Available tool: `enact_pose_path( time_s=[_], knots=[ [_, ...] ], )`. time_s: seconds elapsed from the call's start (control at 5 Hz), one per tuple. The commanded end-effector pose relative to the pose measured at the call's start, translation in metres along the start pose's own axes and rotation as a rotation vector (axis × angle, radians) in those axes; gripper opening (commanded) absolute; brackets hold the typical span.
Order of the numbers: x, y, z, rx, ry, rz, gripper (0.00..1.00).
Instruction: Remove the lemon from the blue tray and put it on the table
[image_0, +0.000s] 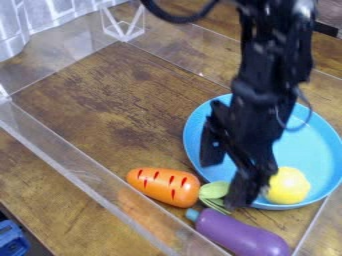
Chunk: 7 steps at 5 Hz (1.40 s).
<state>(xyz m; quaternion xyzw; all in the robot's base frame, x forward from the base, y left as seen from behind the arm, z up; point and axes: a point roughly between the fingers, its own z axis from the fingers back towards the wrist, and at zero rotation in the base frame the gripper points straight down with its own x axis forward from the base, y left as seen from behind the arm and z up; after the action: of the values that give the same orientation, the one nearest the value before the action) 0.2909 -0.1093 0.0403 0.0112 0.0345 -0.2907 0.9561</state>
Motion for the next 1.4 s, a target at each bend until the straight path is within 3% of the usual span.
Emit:
enact_pose_path(
  time_s=[0.0,0.2,0.4,0.8,1.2],
  knots=[
    [0.021,-0.013,0.001,0.035,-0.064,-0.084,1.0],
    [0.03,-0.024,-0.003,0.057,-0.061,-0.119,1.0],
    [0.039,-0.033,-0.007,0.058,-0.062,-0.138,0.0],
    [0.046,-0.046,-0.003,0.056,-0.072,-0.099,0.0],
    [0.035,-0.027,-0.015,0.053,-0.076,-0.068,0.0]
  ],
)
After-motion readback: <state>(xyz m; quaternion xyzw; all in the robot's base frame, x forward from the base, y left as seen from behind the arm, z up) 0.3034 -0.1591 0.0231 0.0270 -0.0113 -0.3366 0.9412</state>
